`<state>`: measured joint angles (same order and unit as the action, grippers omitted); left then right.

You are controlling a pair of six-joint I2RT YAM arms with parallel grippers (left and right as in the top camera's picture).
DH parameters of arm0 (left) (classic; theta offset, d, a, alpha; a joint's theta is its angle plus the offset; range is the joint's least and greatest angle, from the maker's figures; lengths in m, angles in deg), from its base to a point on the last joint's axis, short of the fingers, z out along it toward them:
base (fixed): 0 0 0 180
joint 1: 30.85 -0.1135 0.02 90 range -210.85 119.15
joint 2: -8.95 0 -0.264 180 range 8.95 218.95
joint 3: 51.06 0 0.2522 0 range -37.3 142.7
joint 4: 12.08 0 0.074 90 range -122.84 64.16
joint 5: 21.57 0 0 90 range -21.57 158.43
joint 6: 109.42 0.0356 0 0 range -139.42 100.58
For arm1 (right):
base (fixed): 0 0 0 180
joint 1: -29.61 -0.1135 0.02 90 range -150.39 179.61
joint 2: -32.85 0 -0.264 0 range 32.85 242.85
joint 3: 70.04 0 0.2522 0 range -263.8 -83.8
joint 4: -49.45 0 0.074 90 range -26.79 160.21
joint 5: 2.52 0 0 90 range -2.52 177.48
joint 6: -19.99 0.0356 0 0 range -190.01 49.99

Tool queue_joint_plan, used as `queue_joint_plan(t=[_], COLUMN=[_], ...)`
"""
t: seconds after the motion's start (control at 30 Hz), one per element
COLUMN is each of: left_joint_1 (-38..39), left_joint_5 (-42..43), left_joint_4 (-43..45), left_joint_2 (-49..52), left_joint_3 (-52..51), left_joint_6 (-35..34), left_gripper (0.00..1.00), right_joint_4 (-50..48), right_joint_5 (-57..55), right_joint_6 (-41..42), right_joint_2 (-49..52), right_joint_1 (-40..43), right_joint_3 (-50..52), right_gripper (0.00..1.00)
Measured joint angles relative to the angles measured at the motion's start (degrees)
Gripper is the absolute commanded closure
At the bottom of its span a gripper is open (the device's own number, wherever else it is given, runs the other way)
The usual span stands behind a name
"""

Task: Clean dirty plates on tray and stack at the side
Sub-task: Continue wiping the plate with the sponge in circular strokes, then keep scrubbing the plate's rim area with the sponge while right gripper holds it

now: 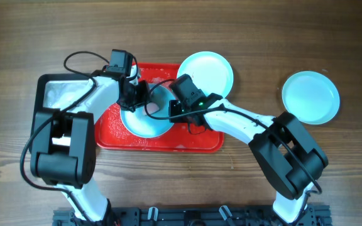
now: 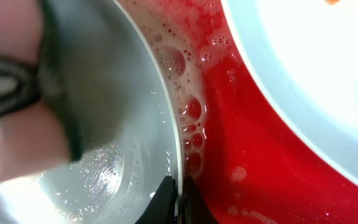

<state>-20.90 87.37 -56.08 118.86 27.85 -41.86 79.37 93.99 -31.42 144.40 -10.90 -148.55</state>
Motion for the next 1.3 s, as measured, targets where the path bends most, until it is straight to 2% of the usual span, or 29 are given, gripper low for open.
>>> queue_joint_plan(t=[0.1,0.2,0.43,0.57,0.9,1.0,1.13,1.3], left_joint_1=[0.1,0.2,2.0,2.0,-0.7,-1.9,-5.3,-10.5], left_joint_5=[2.0,0.6,-10.4,-12.6,5.4,9.3,14.9,16.1], left_joint_4=[4.6,4.3,-4.4,-8.9,-18.9,-18.6,-15.3,-8.2], left_joint_2=[0.7,0.7,-0.1,-0.6,0.8,1.3,1.8,2.1], left_joint_3=[-0.4,-0.4,1.6,1.9,1.2,0.5,-1.1,-1.6], left_joint_6=[-4.4,-9.1,-13.5,-11.9,6.5,9.5,9.3,0.8], left_gripper=[0.96,0.96,0.96,0.96,0.96,0.96,0.96,0.96], right_joint_4=[0.0,0.0,-1.7,-1.7,-1.2,-1.2,-1.2,-1.5], right_joint_5=[0.0,0.0,1.7,3.0,3.8,3.8,3.7,3.7], right_joint_6=[0.0,0.0,0.0,0.0,-0.2,-0.3,-0.2,-0.2], right_joint_2=[0.0,0.0,0.5,0.5,0.5,0.5,0.5,0.5], right_joint_1=[0.0,0.0,-1.0,-2.0,-1.9,-1.9,-1.9,-1.9], right_joint_3=[0.0,0.0,0.0,0.0,0.0,0.0,0.0,0.0], right_gripper=[0.96,0.96,0.96,0.96,0.96,0.96,0.96,0.96])
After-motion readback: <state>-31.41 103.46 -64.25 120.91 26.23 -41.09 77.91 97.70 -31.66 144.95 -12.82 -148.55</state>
